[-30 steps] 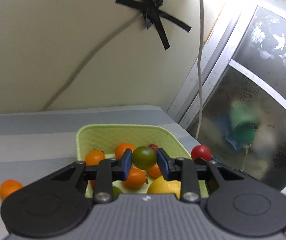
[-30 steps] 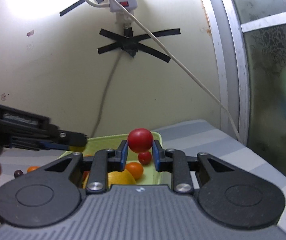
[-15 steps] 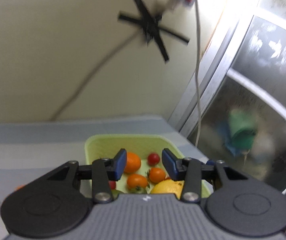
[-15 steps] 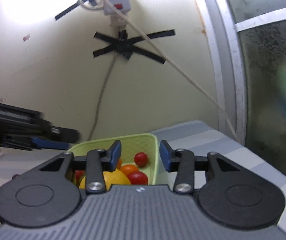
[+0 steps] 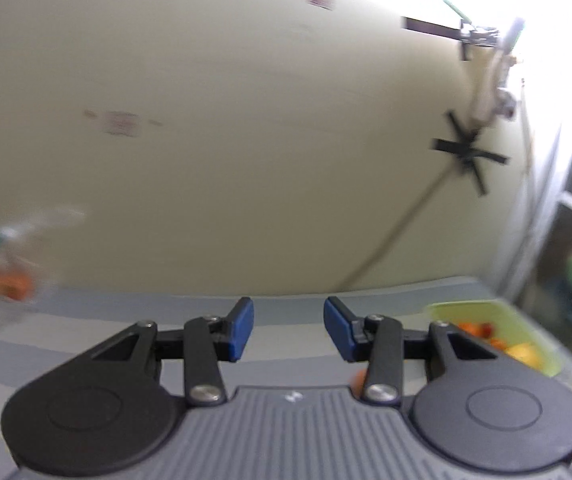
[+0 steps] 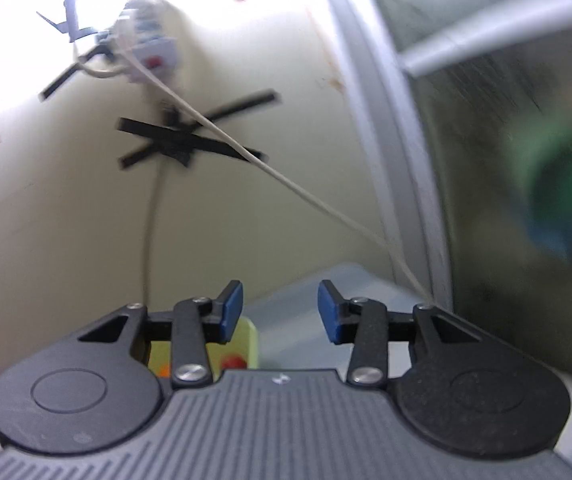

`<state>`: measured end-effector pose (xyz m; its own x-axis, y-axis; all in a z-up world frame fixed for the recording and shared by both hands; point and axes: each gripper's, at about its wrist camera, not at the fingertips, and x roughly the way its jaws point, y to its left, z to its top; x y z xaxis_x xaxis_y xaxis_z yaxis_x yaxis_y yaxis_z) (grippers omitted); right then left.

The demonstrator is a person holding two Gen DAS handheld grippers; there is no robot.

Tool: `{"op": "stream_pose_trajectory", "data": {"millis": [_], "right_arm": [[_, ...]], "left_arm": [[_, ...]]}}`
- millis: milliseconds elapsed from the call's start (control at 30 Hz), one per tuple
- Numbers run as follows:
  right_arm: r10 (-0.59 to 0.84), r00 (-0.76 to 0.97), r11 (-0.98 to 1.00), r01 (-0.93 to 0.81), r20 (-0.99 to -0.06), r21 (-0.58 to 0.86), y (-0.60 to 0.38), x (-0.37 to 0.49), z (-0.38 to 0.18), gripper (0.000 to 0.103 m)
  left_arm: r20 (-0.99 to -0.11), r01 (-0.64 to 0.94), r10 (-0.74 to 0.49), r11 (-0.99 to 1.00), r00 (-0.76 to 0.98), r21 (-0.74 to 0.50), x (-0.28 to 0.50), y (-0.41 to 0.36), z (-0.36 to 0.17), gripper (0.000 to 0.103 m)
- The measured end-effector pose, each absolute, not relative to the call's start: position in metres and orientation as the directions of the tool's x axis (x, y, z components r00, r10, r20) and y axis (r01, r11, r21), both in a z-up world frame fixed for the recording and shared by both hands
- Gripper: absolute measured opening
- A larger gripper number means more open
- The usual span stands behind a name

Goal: Organize fruits
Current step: 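Grasp the dark plum with the left tool while the right tool grasps the mandarin, then lower the plum and mandarin into the green basin and open both tools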

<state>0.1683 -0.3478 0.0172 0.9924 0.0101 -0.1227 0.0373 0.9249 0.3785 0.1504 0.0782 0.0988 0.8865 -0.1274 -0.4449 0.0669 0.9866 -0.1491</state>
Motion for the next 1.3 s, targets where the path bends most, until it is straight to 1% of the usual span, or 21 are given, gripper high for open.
{"op": "stream_pose_trajectory", "data": {"millis": [67,133,200,267,300,367,433,533,600,833,900,933,967,1000,1033,1067,1100,1133,1200,1267,1300], "right_arm": [[0.082,0.992,0.951,-0.050,-0.091,0.305,-0.342,0.173,0.066,0.045],[0.172,0.982,0.959,-0.149,-0.077,0.239,-0.333,0.178,0.122,0.045],[0.285,0.954,0.937,-0.258,-0.090,0.236,-0.323,0.184,0.168,0.045],[0.377,0.922,0.902,-0.344,-0.085,0.262,-0.304,0.187,0.189,0.045],[0.416,0.905,0.885,-0.379,-0.093,0.269,-0.292,0.188,0.187,0.045],[0.484,0.862,0.856,-0.429,-0.153,0.289,-0.260,0.195,0.166,0.045],[0.518,0.814,0.846,-0.442,-0.263,0.299,-0.222,0.207,0.125,0.045],[0.502,0.757,0.865,-0.428,-0.418,0.262,-0.173,0.222,0.068,0.045],[0.495,0.732,0.869,-0.419,-0.467,0.265,-0.153,0.231,0.044,0.045],[0.495,0.697,0.868,-0.419,-0.518,0.266,-0.128,0.249,0.023,0.046],[0.488,0.686,0.871,-0.421,-0.539,0.253,-0.122,0.253,0.021,0.046],[0.488,0.677,0.871,-0.423,-0.551,0.251,-0.118,0.255,0.019,0.046],[0.487,0.665,0.870,-0.424,-0.566,0.251,-0.115,0.258,0.015,0.046],[0.482,0.654,0.872,-0.424,-0.583,0.245,-0.113,0.260,0.011,0.043],[0.475,0.656,0.873,-0.433,-0.587,0.223,-0.110,0.259,0.008,0.043],[0.463,0.661,0.876,-0.443,-0.591,0.190,-0.106,0.258,0.006,0.043],[0.458,0.656,0.875,-0.452,-0.599,0.174,-0.103,0.256,0.003,0.040],[0.467,0.649,0.870,-0.459,-0.601,0.180,-0.103,0.253,0.002,0.040],[0.453,0.667,0.873,-0.466,-0.592,0.143,-0.102,0.246,0.003,0.038],[0.459,0.678,0.871,-0.472,-0.574,0.139,-0.106,0.234,0.003,0.038],[0.469,0.690,0.866,-0.481,-0.552,0.135,-0.109,0.225,0.003,0.038]], "left_arm": [[-0.437,0.045,-0.092,0.992,0.895,-0.117,0.147,0.091,0.101,0.040],[-0.442,0.061,-0.107,0.991,0.891,-0.117,0.146,0.100,0.097,0.041],[-0.442,0.091,-0.141,0.987,0.886,-0.133,0.149,0.096,0.087,0.043],[-0.451,0.134,-0.191,0.979,0.872,-0.156,0.153,0.087,0.069,0.046],[-0.460,0.148,-0.208,0.975,0.863,-0.163,0.156,0.082,0.060,0.046],[-0.495,0.169,-0.234,0.970,0.837,-0.173,0.166,0.069,0.039,0.046],[-0.527,0.179,-0.244,0.969,0.814,-0.172,0.175,0.060,0.024,0.047],[-0.545,0.176,-0.235,0.971,0.805,-0.159,0.180,0.054,0.012,0.051],[-0.543,0.185,-0.239,0.971,0.805,-0.153,0.181,0.050,0.009,0.051],[-0.572,0.241,-0.221,0.970,0.790,-0.042,0.189,0.024,-0.004,0.050],[-0.583,0.246,-0.221,0.969,0.782,-0.038,0.192,0.022,-0.004,0.048],[-0.587,0.243,-0.218,0.969,0.780,-0.037,0.194,0.022,-0.005,0.047],[-0.597,0.243,-0.219,0.969,0.772,-0.042,0.196,0.023,-0.006,0.042],[-0.605,0.243,-0.220,0.969,0.765,-0.046,0.198,0.023,-0.006,0.031],[-0.609,0.234,-0.215,0.971,0.764,-0.049,0.200,0.023,-0.006,0.027],[-0.605,0.232,-0.218,0.971,0.766,-0.057,0.200,0.024,-0.006,0.027],[-0.605,0.231,-0.220,0.971,0.766,-0.061,0.200,0.024,-0.006,0.026],[-0.602,0.229,-0.220,0.971,0.767,-0.063,0.200,0.024,-0.005,0.025],[-0.594,0.216,-0.207,0.975,0.778,-0.057,0.198,0.024,-0.005,0.025],[-0.582,0.214,-0.214,0.974,0.784,-0.070,0.189,0.024,-0.004,0.025],[-0.579,0.236,-0.244,0.968,0.778,-0.091,0.181,0.023,-0.003,0.025]]}}
